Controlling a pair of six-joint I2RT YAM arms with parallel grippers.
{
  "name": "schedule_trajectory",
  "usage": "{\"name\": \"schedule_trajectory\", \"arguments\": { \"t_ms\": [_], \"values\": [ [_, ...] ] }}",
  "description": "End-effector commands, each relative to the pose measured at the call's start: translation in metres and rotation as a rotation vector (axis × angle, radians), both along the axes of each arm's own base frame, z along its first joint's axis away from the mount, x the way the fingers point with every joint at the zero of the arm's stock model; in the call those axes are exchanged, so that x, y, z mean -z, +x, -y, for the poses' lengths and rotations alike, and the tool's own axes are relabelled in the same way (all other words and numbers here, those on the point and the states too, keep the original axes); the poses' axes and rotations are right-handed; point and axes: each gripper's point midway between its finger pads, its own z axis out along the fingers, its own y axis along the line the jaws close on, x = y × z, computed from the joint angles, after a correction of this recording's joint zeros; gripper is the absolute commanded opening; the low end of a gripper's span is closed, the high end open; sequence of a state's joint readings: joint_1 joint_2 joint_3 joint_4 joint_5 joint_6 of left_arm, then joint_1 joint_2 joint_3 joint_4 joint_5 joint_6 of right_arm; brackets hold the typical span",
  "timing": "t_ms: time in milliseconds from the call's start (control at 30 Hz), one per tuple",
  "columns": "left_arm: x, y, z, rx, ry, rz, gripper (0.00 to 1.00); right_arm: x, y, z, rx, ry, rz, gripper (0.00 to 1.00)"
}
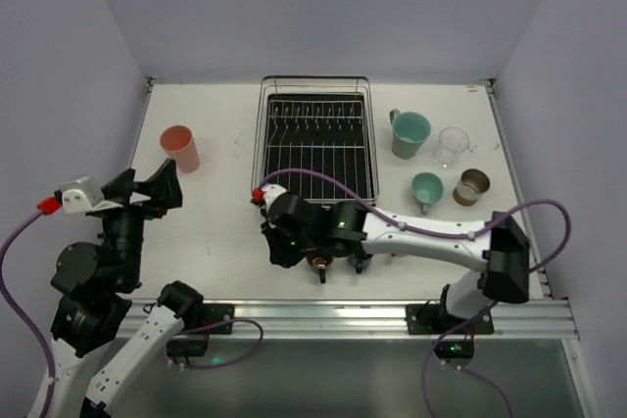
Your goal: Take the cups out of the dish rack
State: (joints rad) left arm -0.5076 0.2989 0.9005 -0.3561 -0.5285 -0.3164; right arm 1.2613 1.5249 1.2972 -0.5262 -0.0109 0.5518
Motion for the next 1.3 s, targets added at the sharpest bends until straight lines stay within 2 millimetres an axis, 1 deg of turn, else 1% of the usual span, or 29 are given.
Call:
{"name": "schedule_trajectory", "arguments": {
  "t_ms": [0,33,67,100,200,233,300,367,433,467,567,600,767,800,867,900,933,1000,1033,1100,1133,1167,1233,1267],
  "values": [
    [0.040,-0.008,-0.026,-0.119,0.043,-0.098,1.00,0.022,0.011,-0.002,0.037,-0.187,0.122,0.00],
    [0.042,-0.011,-0.028,-0.122,0.038,-0.094,1.00,0.030,0.012,-0.005,0.035,-0.219,0.127,0.00],
    [0.045,-0.014,-0.030,-0.127,0.028,-0.089,1.00,0.032,0.013,-0.011,0.032,-0.233,0.132,0.00],
    [0.049,-0.015,-0.031,-0.130,0.030,-0.096,1.00,0.049,0.014,-0.015,0.029,-0.278,0.132,0.00],
    [0.056,-0.016,-0.030,-0.117,0.022,-0.101,1.00,0.064,0.018,-0.024,0.029,-0.307,0.158,0.00],
    [0.057,-0.016,-0.029,-0.113,0.017,-0.098,1.00,0.073,0.019,-0.027,0.025,-0.324,0.161,0.00],
    [0.061,-0.015,-0.027,-0.106,0.012,-0.098,1.00,0.079,0.022,-0.035,0.016,-0.314,0.181,0.00],
    [0.065,-0.014,-0.025,-0.098,0.014,-0.101,1.00,0.091,0.024,-0.039,0.013,-0.343,0.186,0.00],
    [0.067,-0.013,-0.023,-0.092,0.007,-0.103,1.00,0.100,0.026,-0.041,0.004,-0.369,0.192,0.00],
    [0.069,-0.012,-0.022,-0.087,0.007,-0.105,1.00,0.109,0.026,-0.041,-0.001,-0.386,0.190,0.00],
    [0.071,-0.011,-0.021,-0.084,0.006,-0.107,1.00,0.119,0.029,-0.042,-0.009,-0.410,0.199,0.00],
    [0.071,-0.011,-0.021,-0.083,0.008,-0.107,1.00,0.126,0.029,-0.042,-0.012,-0.424,0.199,0.00],
    [0.074,-0.011,-0.020,-0.081,0.010,-0.113,1.00,0.141,0.030,-0.040,-0.018,-0.457,0.198,0.00],
    [0.075,-0.011,-0.020,-0.081,0.011,-0.114,1.00,0.142,0.030,-0.039,-0.018,-0.459,0.195,0.03],
    [0.075,-0.011,-0.020,-0.081,0.011,-0.114,1.00,0.141,0.029,-0.039,-0.016,-0.457,0.195,0.11],
    [0.075,-0.011,-0.021,-0.084,0.011,-0.114,1.00,0.135,0.030,-0.040,-0.009,-0.446,0.199,0.17],
    [0.074,-0.011,-0.021,-0.082,0.009,-0.112,1.00,0.131,0.032,-0.040,0.001,-0.442,0.208,0.29],
    [0.073,-0.011,-0.021,-0.084,0.010,-0.111,1.00,0.120,0.032,-0.039,0.007,-0.428,0.211,0.39],
    [0.071,-0.011,-0.021,-0.084,0.008,-0.108,1.00,0.106,0.032,-0.041,0.010,-0.395,0.211,0.45],
    [0.070,-0.010,-0.021,-0.086,0.012,-0.109,1.00,0.091,0.030,-0.041,0.015,-0.358,0.211,0.52],
    [0.068,-0.011,-0.022,-0.089,0.010,-0.105,1.00,0.072,0.030,-0.042,0.021,-0.315,0.215,0.55],
    [0.067,-0.010,-0.021,-0.088,0.014,-0.108,1.00,0.064,0.029,-0.042,0.025,-0.293,0.218,0.61],
    [0.062,-0.010,-0.021,-0.086,0.009,-0.101,1.00,0.046,0.028,-0.039,0.041,-0.249,0.222,0.67],
    [0.061,-0.008,-0.019,-0.080,0.009,-0.104,1.00,0.024,0.028,-0.035,0.053,-0.199,0.231,0.74]
  ]
}}
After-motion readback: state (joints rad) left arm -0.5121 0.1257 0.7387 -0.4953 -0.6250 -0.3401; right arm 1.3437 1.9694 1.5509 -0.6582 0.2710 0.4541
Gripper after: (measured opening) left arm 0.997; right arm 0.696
